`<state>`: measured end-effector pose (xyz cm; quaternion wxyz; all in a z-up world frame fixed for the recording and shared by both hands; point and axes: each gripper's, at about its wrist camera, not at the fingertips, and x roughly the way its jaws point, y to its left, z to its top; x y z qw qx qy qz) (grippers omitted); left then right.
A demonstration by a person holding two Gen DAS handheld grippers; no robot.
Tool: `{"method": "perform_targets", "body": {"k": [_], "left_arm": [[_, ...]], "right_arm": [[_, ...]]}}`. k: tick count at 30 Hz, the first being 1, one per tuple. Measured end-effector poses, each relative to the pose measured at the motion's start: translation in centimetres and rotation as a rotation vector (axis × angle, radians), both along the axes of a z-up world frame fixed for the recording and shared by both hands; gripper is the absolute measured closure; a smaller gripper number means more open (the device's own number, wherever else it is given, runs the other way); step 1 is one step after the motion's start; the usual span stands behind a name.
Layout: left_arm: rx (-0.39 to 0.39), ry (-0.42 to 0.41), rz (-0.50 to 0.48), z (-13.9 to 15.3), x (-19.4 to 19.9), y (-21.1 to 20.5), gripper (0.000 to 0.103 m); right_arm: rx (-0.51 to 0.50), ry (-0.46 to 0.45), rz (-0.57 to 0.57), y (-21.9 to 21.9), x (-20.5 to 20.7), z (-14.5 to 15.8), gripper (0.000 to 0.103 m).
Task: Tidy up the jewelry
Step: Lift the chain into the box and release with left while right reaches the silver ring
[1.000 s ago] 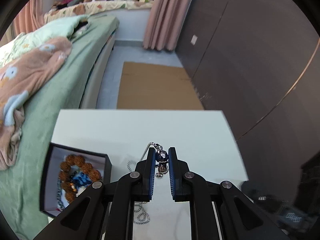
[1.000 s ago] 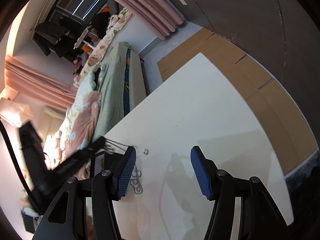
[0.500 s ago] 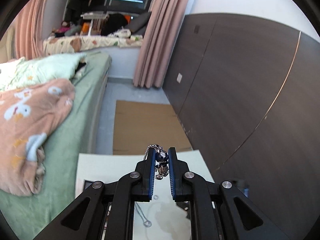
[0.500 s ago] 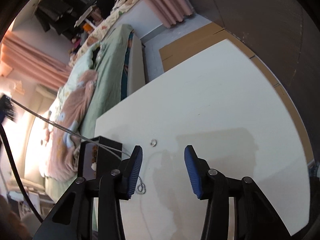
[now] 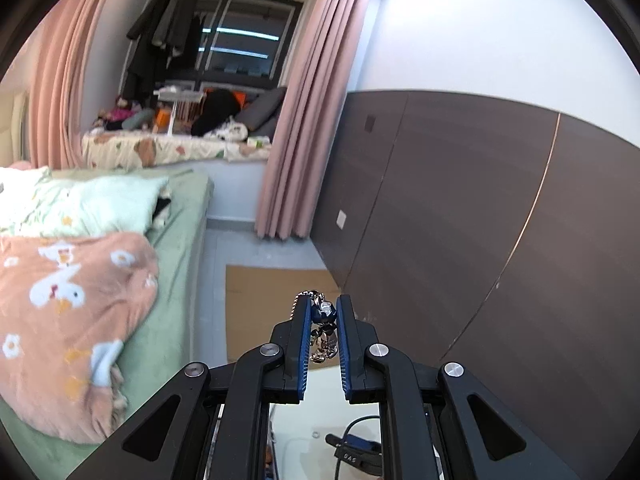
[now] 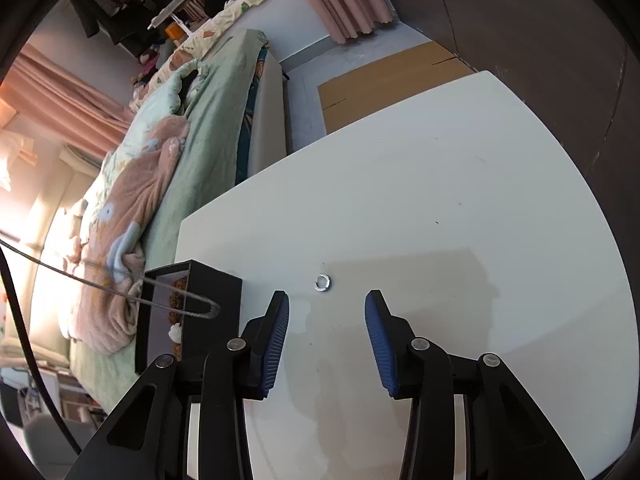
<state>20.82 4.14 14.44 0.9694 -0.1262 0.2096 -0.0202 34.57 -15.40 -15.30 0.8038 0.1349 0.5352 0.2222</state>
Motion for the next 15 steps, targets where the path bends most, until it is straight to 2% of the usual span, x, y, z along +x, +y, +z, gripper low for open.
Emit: {"method": "perform_targets", "body": {"k": [6, 15], "left_arm": [[0.007, -0.022, 0.020, 0.7, -1.1, 1.8, 0.090], [-0.020, 0.016, 0.035, -0.9, -1.1, 4.0, 0.090]], "right_arm": [[-0.103, -0.027, 0.014, 2.0, 0.3, -0.4, 0.066], [-0.298, -0.072, 0.043, 5.0, 0.3, -1.3, 0.067]]}}
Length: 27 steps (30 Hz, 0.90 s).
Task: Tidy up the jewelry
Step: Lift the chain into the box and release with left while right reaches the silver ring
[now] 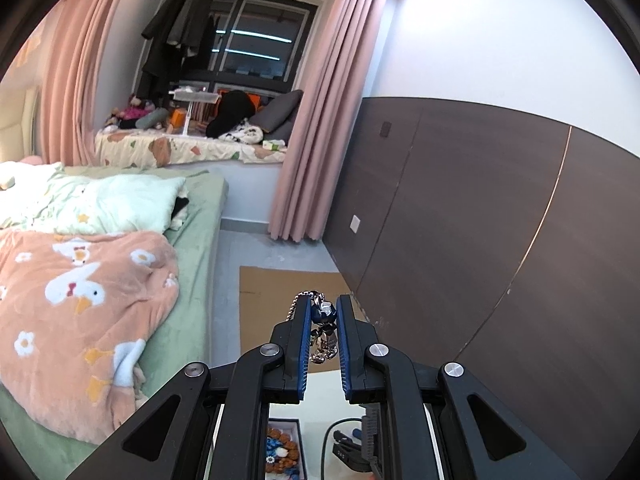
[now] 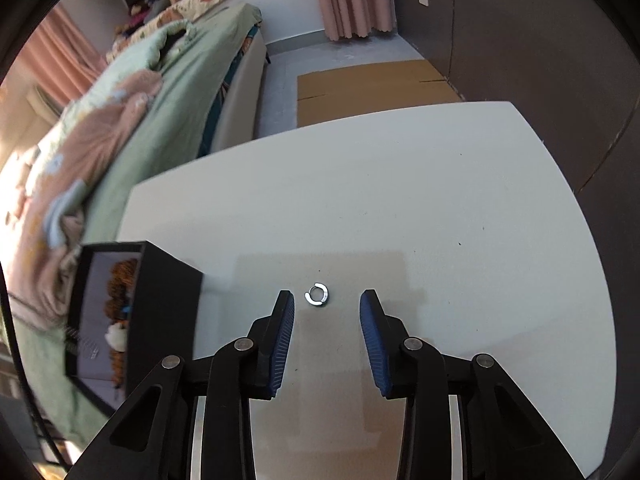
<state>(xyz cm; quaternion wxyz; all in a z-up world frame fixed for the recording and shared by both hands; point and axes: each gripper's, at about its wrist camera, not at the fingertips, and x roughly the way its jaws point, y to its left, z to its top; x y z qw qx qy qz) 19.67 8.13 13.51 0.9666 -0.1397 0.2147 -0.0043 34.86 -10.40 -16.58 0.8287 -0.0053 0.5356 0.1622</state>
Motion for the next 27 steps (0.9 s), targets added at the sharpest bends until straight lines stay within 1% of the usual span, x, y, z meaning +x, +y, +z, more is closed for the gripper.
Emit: {"method": "perform_targets", "body": {"k": [3, 8, 11, 13, 14, 15, 16, 19, 22, 25, 27], "left_arm": [[-0.008, 0.010, 0.001, -0.5, -0.1, 0.4, 0.090], [-0.020, 0.039, 0.002, -1.7, 0.0, 0.8, 0.090], [-0.026, 0.064, -0.008, -2.8, 0.3, 0.7, 0.090], [-0.029, 0.090, -0.015, -4.0, 0.6, 0.5, 0.090], [-0.031, 0.103, -0.016, -4.6, 0.8, 0.4, 0.090], [-0.036, 0.125, -0.017, -5.5, 1.0, 0.3, 0.090], [-0.041, 0.140, -0.018, -6.1, 1.2, 0.3, 0.090], [-0.061, 0.194, -0.018, -8.7, 1.8, 0.2, 0.090], [-0.078, 0.244, -0.008, -11.2, 2.4, 0.2, 0.090], [-0.093, 0.285, 0.000, -13.3, 2.9, 0.4, 0.090], [-0.097, 0.310, 0.004, -14.6, 3.2, 0.4, 0.090]], "right_arm": [[-0.044, 0.006, 0.009, 0.5, -0.1, -0.6, 0.072], [-0.123, -0.045, 0.033, 1.5, -0.6, -0.6, 0.075], [-0.145, -0.069, 0.051, 1.8, -1.0, -0.5, 0.090], [-0.140, -0.067, 0.054, 1.7, -1.0, -0.4, 0.090], [-0.125, -0.058, 0.050, 1.5, -1.1, -0.3, 0.094], [-0.085, -0.045, 0.048, 1.0, -1.1, -0.1, 0.102], [-0.040, -0.037, 0.040, 0.4, -1.0, 0.2, 0.102], [0.041, -0.028, 0.003, -1.2, -0.6, 0.7, 0.102], [0.154, 0.024, -0.022, -3.0, -0.2, 0.6, 0.102], [0.219, 0.066, -0.036, -3.7, 0.3, 0.1, 0.102], [0.258, 0.110, -0.057, -4.2, 0.6, -0.5, 0.101]]}}
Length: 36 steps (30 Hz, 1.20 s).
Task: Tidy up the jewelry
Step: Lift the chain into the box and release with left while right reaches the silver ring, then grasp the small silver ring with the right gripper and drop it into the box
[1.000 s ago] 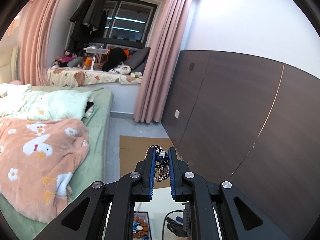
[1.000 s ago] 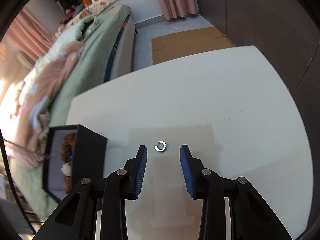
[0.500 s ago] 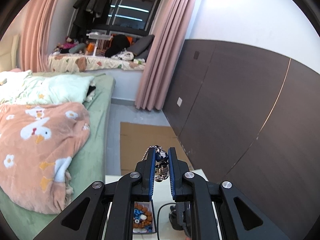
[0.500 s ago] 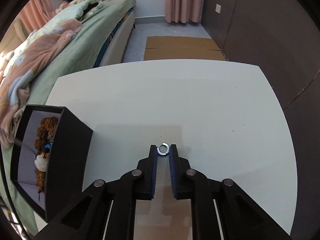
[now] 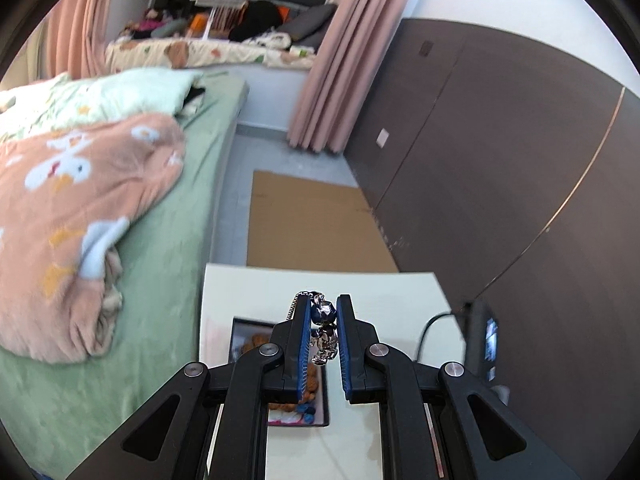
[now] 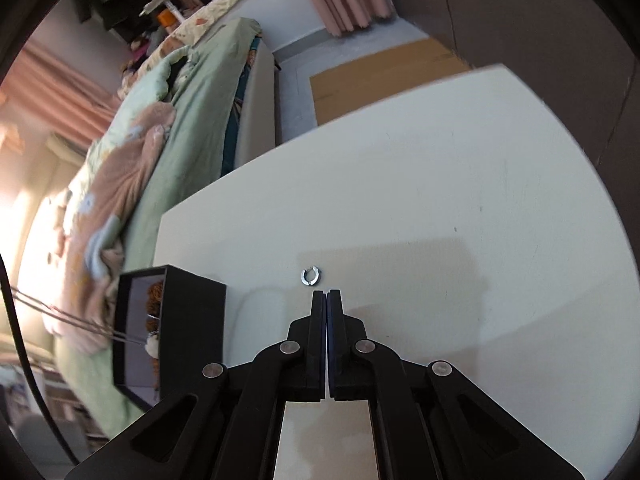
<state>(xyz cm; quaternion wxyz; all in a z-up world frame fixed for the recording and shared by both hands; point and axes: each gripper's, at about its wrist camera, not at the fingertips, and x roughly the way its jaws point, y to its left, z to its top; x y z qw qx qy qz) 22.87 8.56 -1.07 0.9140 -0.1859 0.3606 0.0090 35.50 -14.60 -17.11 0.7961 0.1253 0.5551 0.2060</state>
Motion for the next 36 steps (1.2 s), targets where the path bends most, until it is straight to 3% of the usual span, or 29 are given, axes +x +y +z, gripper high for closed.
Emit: {"method": "perform_targets", "body": {"k": [1, 3, 5, 8, 9, 10, 12, 18, 22, 25, 28, 36], "left_arm": [[-0.007, 0.016, 0.000, -0.8, 0.2, 0.1, 0.090], [-0.031, 0.041, -0.003, -2.0, 0.6, 0.3, 0.090], [-0.074, 0.075, -0.010, -3.6, 1.1, 0.7, 0.089], [-0.122, 0.124, -0.010, -5.5, 1.5, 1.4, 0.084], [-0.129, 0.142, -0.007, -6.1, 1.6, 1.6, 0.068], [-0.131, 0.148, -0.001, -6.4, 1.5, 1.8, 0.045], [-0.134, 0.134, 0.009, -6.6, 1.2, 2.0, 0.030], [-0.153, 0.132, 0.050, -7.6, 0.1, 3.7, 0.030], [-0.179, 0.132, 0.064, -8.2, -0.2, 4.3, 0.030], [-0.182, 0.136, 0.061, -8.5, -0.5, 4.3, 0.030], [-0.179, 0.130, 0.056, -8.4, -1.0, 4.2, 0.030], [-0.192, 0.124, 0.062, -8.7, -1.8, 4.0, 0.030]], "right_arm": [[0.011, 0.019, -0.006, 0.0, 0.2, -0.3, 0.100], [0.017, 0.036, -0.017, -0.2, 0.5, -0.5, 0.080], [-0.004, 0.013, -0.022, 0.1, 0.5, -0.3, 0.070], [-0.042, -0.025, 0.011, 1.4, 0.5, 0.0, 0.070], [-0.055, -0.027, 0.022, 1.9, 0.8, -0.1, 0.070], [-0.072, -0.031, 0.029, 2.2, 1.0, -0.2, 0.070], [-0.113, -0.041, 0.038, 3.0, 1.6, -0.4, 0.070], [-0.177, -0.077, 0.091, 5.0, 1.3, -0.1, 0.070], [-0.299, -0.126, 0.124, 6.5, 0.7, -0.4, 0.070], [-0.335, -0.149, 0.122, 7.0, 0.5, -0.4, 0.071], [-0.390, -0.177, 0.116, 7.2, 0.1, -0.5, 0.089], [-0.327, -0.145, 0.077, 5.6, -0.5, 0.2, 0.089]]}}
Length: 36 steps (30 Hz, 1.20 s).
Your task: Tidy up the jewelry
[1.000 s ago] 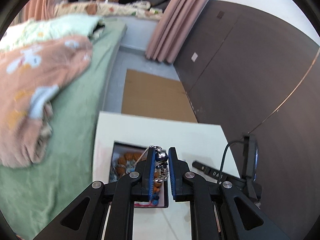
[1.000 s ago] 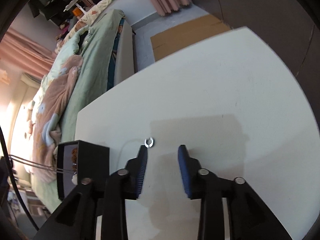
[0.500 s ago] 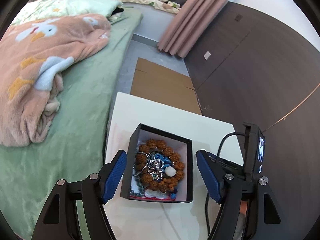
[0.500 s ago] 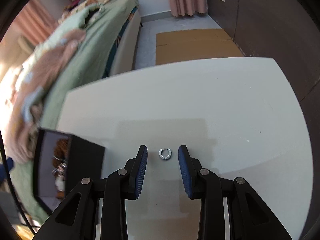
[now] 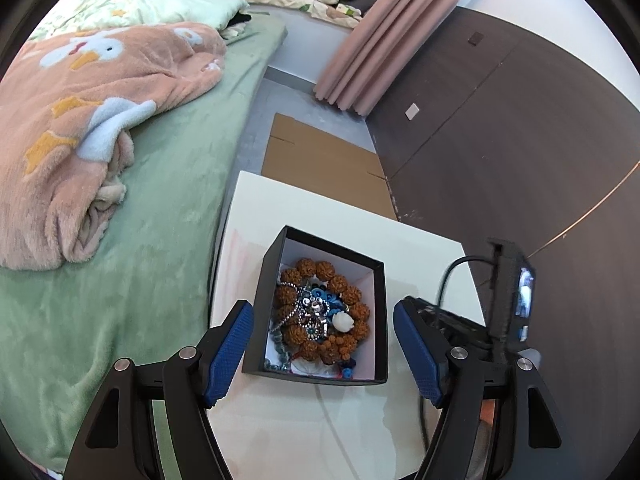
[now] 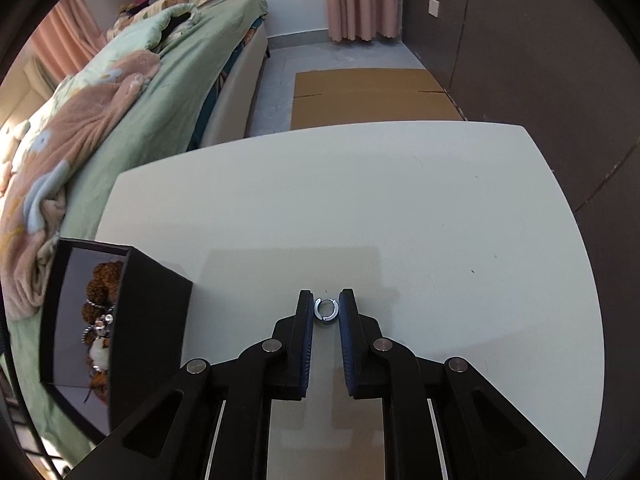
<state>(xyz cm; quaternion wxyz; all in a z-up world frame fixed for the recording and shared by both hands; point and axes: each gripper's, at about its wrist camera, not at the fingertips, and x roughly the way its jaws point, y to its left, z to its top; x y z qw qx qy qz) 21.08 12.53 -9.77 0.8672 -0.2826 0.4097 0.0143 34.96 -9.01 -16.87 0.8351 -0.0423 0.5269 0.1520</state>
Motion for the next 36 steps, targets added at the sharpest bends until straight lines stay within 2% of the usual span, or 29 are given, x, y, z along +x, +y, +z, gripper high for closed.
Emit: {"method": "perform_targets", "body": {"k": [5, 8, 10, 13, 21, 25, 26, 27, 29, 36], "left_arm": [[0.018, -0.001, 0.001, -0.2, -0.3, -0.9, 0.030], [0.021, -0.011, 0.016, -0.1, -0.6, -1.1, 0.024], [0.020, -0.024, 0.024, 0.2, -0.8, -1.2, 0.015], [0.017, -0.050, 0.038, 0.7, -1.1, -1.2, 0.010], [0.033, -0.072, 0.091, 1.8, -2.5, -0.2, 0.004], [0.034, -0.076, 0.124, 2.4, -3.4, 0.7, 0.003], [0.036, -0.079, 0.128, 2.6, -3.7, 0.8, 0.003], [0.038, -0.082, 0.129, 2.8, -3.9, 0.8, 0.003], [0.044, -0.087, 0.125, 3.3, -4.3, 0.6, 0.002], [0.043, -0.116, 0.083, 5.2, -6.1, -0.9, 0.002]], "right_arm": [[0.079, -0.015, -0.036, -1.4, -0.9, 2.1, 0.089], [0.139, -0.054, -0.025, -1.8, -1.9, 4.2, 0.089], [0.182, -0.093, -0.003, -1.9, -2.8, 5.8, 0.089], [0.235, -0.131, 0.027, -2.2, -3.8, 7.3, 0.089], [0.398, -0.159, 0.168, 0.2, -6.6, 9.5, 0.089], [0.440, -0.152, 0.230, 1.8, -7.8, 10.1, 0.087], [0.443, -0.151, 0.232, 1.8, -8.0, 10.3, 0.077], [0.445, -0.161, 0.230, 1.8, -8.2, 10.5, 0.056], [0.445, -0.209, 0.211, 1.1, -9.0, 10.9, 0.037], [0.425, -0.228, 0.138, -1.5, -10.5, 10.7, 0.037]]}}
